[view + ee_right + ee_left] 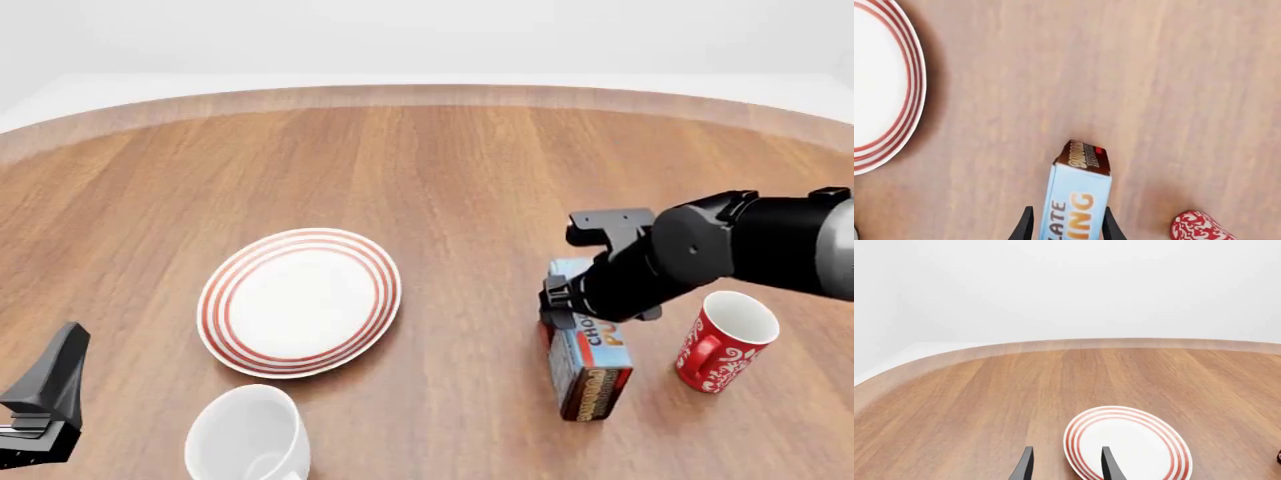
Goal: Pick up the white mug and put it on the plate, and put the chocolate pudding to the right of the plate.
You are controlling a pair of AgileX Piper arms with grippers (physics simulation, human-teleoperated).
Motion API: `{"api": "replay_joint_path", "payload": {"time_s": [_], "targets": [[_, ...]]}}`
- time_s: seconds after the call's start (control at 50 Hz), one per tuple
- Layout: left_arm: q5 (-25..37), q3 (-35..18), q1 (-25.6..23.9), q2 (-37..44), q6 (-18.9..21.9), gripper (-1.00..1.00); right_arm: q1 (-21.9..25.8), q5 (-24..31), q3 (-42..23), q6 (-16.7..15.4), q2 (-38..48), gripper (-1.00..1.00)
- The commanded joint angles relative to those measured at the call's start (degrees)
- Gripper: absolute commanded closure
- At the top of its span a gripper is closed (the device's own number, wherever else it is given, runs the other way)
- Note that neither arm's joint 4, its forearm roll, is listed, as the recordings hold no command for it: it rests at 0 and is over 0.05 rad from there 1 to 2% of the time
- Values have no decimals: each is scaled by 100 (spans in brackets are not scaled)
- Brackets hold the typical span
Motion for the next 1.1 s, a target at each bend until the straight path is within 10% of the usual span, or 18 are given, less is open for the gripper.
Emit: {"api": "replay_joint_path", "payload": {"time_s": [0.02, 0.04, 0.06, 0.7, 1.1], "targets": [[0, 0, 0, 0, 0, -100, 4, -124, 118, 26, 75, -100], [0, 0, 0, 0, 0, -100, 4, -124, 118, 26, 75, -100], [0, 0, 0, 0, 0, -100, -28, -125, 104, -4, 82, 100], [0, 0, 0, 0, 0, -100, -81, 181, -304, -435, -523, 100], [0, 0, 0, 0, 0, -100, 335, 163, -899, -104, -259, 100]]}}
